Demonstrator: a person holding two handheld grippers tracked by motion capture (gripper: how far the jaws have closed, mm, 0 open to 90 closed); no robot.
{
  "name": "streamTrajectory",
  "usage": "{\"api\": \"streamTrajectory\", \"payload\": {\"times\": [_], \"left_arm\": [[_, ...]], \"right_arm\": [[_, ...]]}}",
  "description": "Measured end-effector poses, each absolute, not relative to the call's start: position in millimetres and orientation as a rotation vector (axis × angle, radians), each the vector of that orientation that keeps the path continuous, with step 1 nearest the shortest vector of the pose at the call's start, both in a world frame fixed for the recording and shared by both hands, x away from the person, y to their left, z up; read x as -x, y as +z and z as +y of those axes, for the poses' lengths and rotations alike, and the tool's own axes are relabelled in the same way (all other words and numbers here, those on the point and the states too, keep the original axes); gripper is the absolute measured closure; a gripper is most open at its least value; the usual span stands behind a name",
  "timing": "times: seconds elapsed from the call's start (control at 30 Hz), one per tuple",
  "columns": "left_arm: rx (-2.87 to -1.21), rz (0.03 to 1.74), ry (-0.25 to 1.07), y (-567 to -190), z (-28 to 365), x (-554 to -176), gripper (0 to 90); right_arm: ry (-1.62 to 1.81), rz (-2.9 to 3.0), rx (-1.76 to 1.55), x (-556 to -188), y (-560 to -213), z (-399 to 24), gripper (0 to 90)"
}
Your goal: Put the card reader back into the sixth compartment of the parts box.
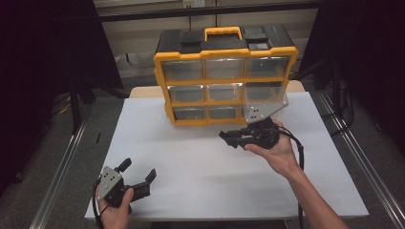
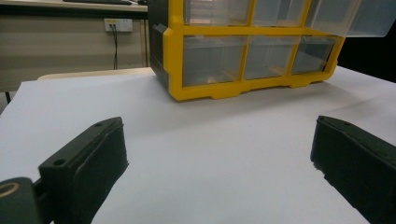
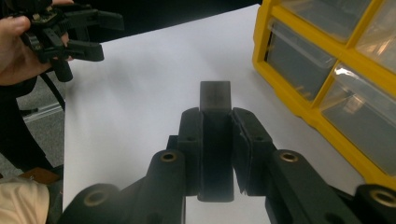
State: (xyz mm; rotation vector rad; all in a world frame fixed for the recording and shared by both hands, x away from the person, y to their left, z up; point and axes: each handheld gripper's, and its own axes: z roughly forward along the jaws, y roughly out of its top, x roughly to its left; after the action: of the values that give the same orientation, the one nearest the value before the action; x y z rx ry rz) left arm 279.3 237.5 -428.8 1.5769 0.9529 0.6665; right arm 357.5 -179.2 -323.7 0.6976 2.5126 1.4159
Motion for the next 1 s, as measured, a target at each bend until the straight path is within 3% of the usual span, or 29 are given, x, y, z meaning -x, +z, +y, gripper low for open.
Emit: {"api": "streamTrajectory", "payload": {"times": [1.0], "left_arm": [[-1.570, 0.950, 0.663, -428, 237, -279, 3.6]], "right_arm": [[1.398, 2.412, -0.693, -369, -269, -202, 74.0]]}}
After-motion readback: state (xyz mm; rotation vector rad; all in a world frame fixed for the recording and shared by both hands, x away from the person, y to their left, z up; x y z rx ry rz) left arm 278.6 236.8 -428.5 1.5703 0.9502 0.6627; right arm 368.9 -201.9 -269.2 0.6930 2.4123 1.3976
